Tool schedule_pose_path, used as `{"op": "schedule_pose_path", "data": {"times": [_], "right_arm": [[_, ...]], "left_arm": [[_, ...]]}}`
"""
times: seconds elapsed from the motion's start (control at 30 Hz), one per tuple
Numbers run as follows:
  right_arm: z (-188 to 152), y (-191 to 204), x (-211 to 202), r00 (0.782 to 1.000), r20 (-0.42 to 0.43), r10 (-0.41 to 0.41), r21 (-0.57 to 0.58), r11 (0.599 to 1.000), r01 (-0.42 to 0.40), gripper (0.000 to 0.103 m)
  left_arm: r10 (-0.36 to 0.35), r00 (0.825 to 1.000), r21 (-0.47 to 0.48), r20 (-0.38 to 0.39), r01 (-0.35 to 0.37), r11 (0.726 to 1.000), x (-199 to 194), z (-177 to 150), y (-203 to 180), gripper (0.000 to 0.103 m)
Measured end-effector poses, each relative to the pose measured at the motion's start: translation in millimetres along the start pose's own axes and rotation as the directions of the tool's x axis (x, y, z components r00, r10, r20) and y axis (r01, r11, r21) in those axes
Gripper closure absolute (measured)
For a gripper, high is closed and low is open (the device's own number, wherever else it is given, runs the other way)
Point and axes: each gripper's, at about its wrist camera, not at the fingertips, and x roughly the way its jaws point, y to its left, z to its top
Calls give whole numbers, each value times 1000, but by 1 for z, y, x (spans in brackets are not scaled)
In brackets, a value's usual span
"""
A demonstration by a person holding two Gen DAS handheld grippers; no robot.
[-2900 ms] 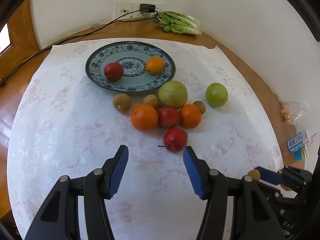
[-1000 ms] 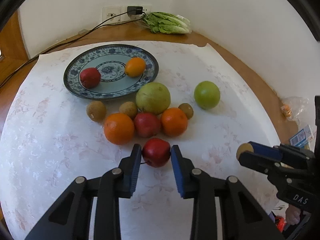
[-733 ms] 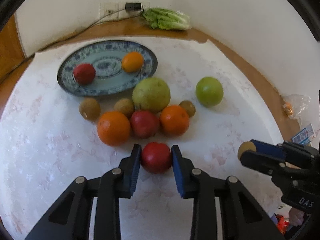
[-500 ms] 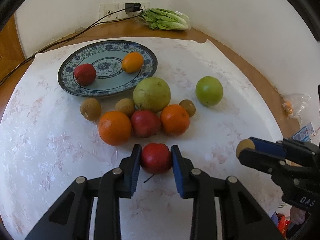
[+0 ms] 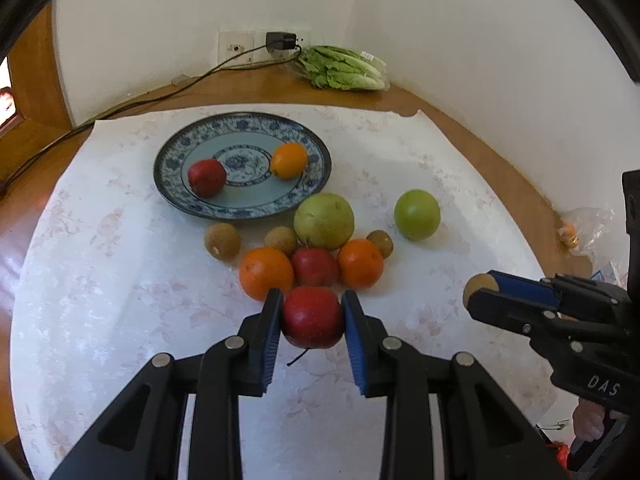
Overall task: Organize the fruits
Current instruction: 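Carry the red apple with the left tool while the right carries the brown fruit toward the plate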
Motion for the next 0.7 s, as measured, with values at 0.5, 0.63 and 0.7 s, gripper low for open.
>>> {"op": "schedule_pose_path", "data": {"times": [0.5, 0.63, 0.7], "right_arm": [[30, 28, -17, 998, 43, 36, -26, 999, -35, 77], [40, 35, -16, 998, 51, 45, -22, 999, -44, 77], [46, 37, -14, 997, 55, 46, -21, 999, -45, 77]], "left_arm": [[7, 999, -11, 52, -7, 1000, -33, 29, 16, 72], [16, 998, -11, 67, -16, 1000, -38, 37, 23, 72], [24, 997, -8, 72, -23, 1000, -38, 40, 26, 72]]}}
